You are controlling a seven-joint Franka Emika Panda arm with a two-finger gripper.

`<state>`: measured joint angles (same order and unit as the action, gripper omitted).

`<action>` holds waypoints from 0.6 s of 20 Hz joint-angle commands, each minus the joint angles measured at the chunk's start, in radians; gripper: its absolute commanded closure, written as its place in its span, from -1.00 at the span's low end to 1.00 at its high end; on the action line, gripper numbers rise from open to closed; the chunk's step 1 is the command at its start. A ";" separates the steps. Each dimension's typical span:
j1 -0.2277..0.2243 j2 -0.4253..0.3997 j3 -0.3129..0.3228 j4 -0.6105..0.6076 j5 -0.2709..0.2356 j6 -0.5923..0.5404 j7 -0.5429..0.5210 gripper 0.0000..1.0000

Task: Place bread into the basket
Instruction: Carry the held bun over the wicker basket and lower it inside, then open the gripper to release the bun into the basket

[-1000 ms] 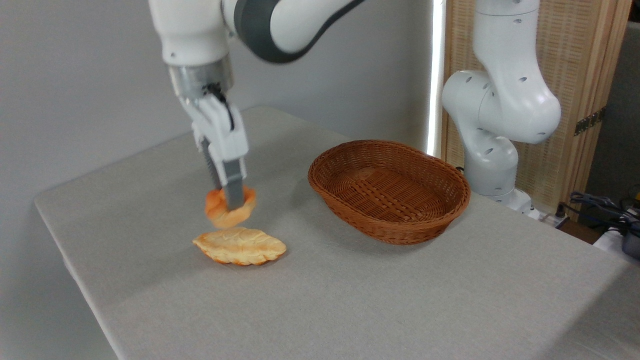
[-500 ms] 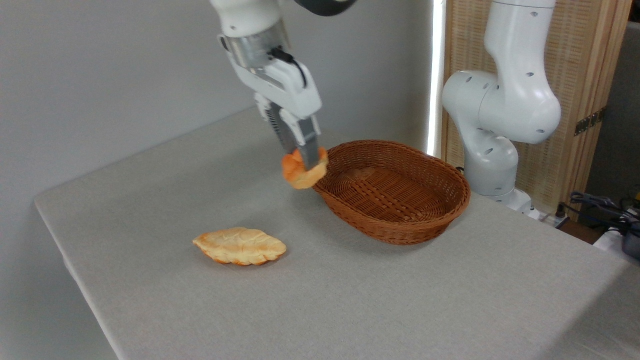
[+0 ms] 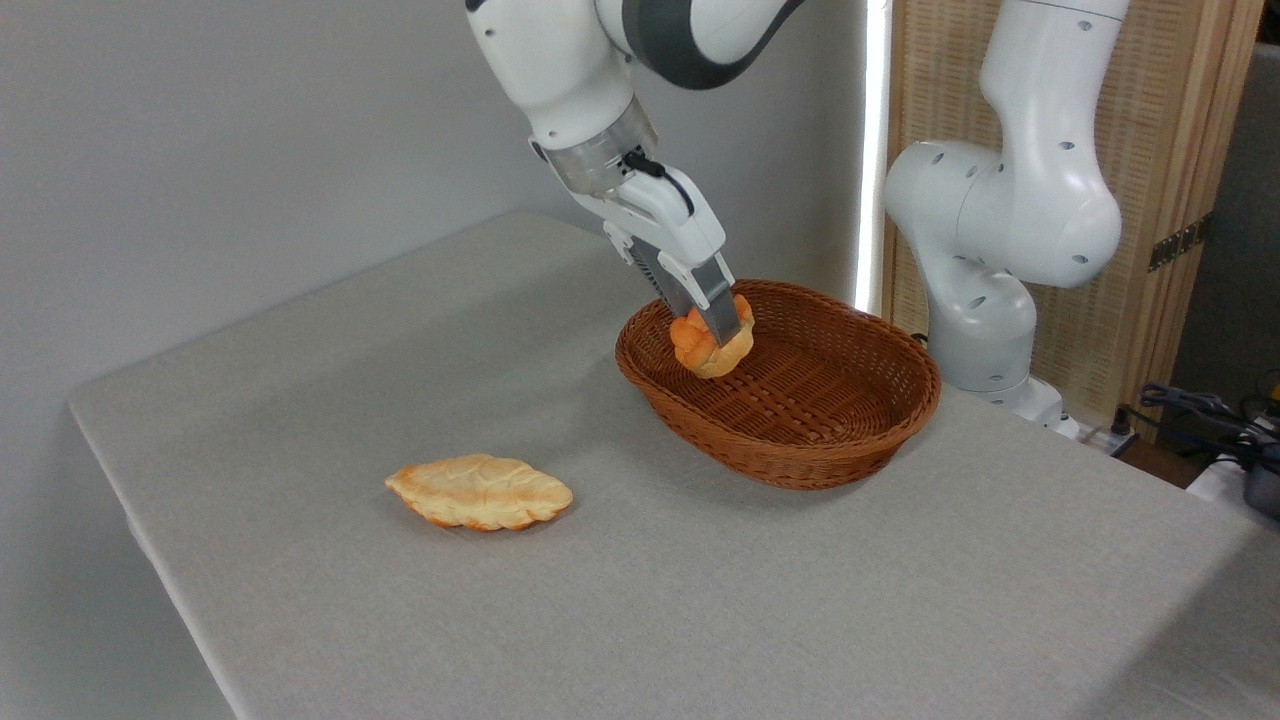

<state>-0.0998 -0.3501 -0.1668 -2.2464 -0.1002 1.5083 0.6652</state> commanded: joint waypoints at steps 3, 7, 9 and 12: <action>-0.006 0.054 -0.022 0.008 -0.010 -0.008 -0.021 -1.00; -0.006 0.054 -0.022 0.011 -0.009 -0.006 -0.012 -1.00; -0.006 0.054 -0.022 0.021 -0.003 0.004 -0.009 -1.00; -0.005 0.052 -0.013 0.053 0.000 0.026 -0.009 -1.00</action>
<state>-0.1016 -0.2965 -0.1930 -2.2316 -0.1003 1.5170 0.6599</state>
